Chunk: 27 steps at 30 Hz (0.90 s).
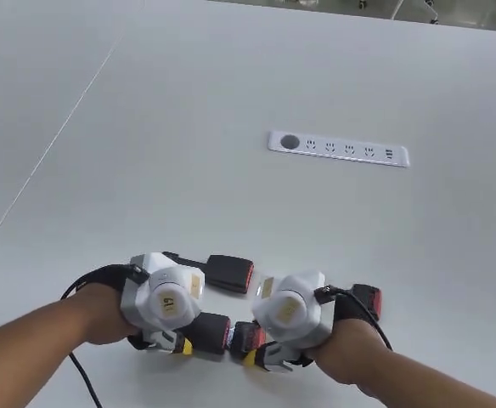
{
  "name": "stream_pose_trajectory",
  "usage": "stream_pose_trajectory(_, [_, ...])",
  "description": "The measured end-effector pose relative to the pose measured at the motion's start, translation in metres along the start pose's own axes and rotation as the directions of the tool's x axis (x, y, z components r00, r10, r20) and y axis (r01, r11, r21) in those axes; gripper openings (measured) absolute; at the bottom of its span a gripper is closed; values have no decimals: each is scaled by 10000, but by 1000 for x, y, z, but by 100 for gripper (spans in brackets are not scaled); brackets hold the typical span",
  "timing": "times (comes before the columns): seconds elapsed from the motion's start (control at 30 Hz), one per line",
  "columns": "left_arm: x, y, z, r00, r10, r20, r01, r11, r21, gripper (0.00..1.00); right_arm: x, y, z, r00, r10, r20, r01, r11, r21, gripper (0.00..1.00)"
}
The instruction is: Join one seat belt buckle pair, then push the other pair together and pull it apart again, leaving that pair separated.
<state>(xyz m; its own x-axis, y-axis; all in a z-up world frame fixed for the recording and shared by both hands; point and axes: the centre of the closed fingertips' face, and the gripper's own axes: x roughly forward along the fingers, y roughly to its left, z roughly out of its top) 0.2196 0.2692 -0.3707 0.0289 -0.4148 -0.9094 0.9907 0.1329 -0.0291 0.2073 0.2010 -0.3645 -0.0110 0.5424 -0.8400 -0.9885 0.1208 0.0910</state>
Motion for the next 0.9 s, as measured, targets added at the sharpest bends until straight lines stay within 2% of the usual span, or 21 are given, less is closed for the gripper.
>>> stream_pose_trajectory(0.23, [1,2,-1,10000,37,39,-38,9997,229,33,0,2,-3,9999,-128,94,128,9999,-41,32])
stream_pose_trajectory(0.3, [1,2,-3,9998,24,177,-28,9996,265,33,0,1,-3,9996,-153,255,156,9998,-111,32])
stream_pose_trajectory(0.5, [1,1,-2,9985,33,541,-49,9996,294,33,0,2,-3,9994,-138,322,143,9998,-158,32])
stream_pose_trajectory(0.67, [0,2,-4,9949,-68,1006,31,9993,376,33,0,3,-4,9988,-127,479,139,9996,-241,32])
stream_pose_trajectory(0.8, [1,1,-3,9947,-199,1004,126,9972,731,32,-1,3,-4,9967,-254,777,270,9995,-189,32])
stream_pose_trajectory(0.9, [0,2,-5,9929,-267,1162,172,9965,817,32,-1,2,-4,9941,-417,1002,437,9989,-178,31])
